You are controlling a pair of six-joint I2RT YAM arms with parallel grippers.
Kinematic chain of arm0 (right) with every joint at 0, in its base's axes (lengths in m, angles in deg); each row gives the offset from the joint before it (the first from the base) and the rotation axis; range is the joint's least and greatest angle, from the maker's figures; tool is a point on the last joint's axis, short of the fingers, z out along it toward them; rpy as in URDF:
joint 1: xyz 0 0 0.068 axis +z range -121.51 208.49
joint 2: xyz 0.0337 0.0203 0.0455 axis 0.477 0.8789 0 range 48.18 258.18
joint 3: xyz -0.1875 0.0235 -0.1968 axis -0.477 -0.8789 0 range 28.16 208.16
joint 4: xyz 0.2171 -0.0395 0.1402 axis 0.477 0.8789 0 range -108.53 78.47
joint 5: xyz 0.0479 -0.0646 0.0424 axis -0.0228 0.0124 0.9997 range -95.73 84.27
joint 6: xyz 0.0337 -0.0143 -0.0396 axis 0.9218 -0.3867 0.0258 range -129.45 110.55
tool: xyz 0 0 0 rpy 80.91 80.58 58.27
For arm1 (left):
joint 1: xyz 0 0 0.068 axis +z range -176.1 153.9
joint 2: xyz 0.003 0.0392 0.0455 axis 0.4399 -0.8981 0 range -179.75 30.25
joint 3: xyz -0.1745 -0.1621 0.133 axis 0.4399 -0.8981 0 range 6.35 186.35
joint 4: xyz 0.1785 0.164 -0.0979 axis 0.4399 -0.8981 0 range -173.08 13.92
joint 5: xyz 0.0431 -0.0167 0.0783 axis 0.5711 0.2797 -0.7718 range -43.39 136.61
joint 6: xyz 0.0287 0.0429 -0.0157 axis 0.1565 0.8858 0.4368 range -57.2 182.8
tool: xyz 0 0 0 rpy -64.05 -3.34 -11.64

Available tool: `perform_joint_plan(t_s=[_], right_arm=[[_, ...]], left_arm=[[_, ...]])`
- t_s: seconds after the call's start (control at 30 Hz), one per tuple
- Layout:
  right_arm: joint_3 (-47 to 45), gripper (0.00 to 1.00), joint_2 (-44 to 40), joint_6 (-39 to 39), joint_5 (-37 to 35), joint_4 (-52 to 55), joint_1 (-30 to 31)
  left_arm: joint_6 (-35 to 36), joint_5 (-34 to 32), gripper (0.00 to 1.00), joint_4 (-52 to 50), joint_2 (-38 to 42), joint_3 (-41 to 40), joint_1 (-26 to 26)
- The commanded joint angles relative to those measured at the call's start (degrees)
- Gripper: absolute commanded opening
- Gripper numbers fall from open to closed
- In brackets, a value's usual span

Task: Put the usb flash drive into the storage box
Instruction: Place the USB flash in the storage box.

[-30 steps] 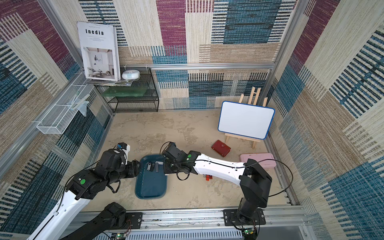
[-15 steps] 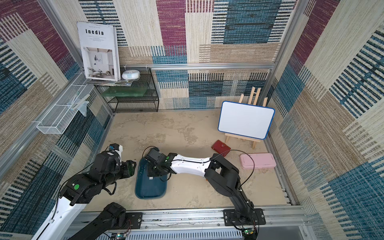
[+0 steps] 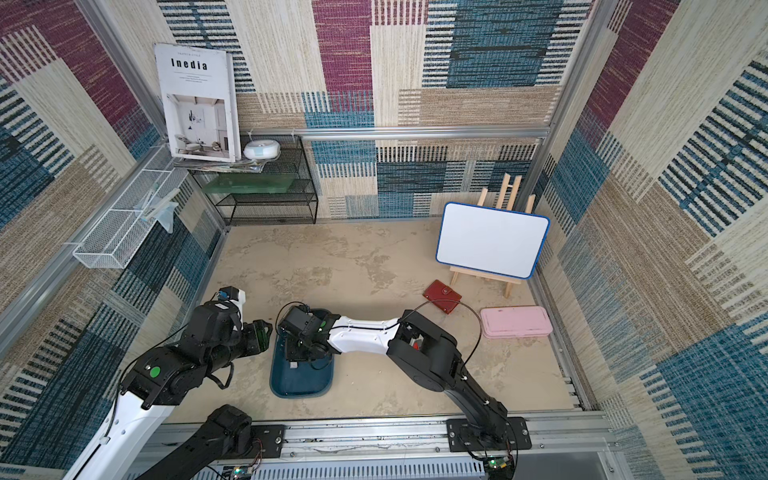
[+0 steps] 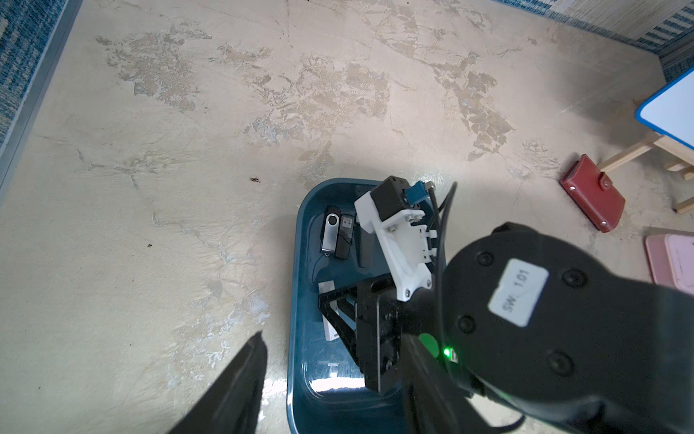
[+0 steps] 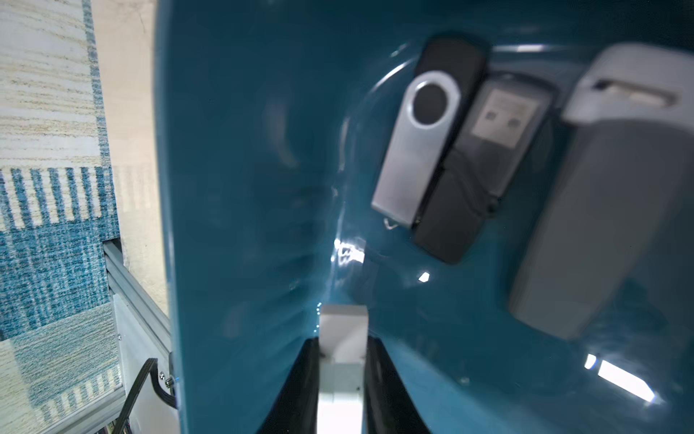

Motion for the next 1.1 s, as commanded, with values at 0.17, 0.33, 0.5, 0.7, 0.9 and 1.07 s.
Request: perform_joint_plan(t_s=[0.17,0.33,0.5,0.7,0.9,1.07], right_arm=[[1.46,0.31,1.84,0.52,0.75,-0.54,0.46],[1.73,0.32,1.46,-0.17,0.60,-0.01,0.46],[1.49,0.33,-1.56,-1.92,-1.94,1.83,0.45],[-3.10,0.34,-8.57,-2.66,-6.29,3.19,-0.61],[-10.90,0.34,-18.93,-3.87,-11.76,5.37,-3.33],[-21.30,0.35,-31.26,-9.82,-16.55,6.20,-8.88]], left_arm=[[-0.10,0.34,0.61,0.13,-0.27,0.06,0.05],[-0.10,0.41,0.62,0.22,-0.34,0.06,0.07],[-0.09,0.40,0.62,0.21,-0.04,-0.02,0.05],[-0.08,0.66,0.62,0.22,0.05,-0.03,0.11],[0.05,1.63,0.62,0.48,0.11,-0.25,0.12],[0.75,4.67,0.62,1.69,-0.31,-0.84,0.02]])
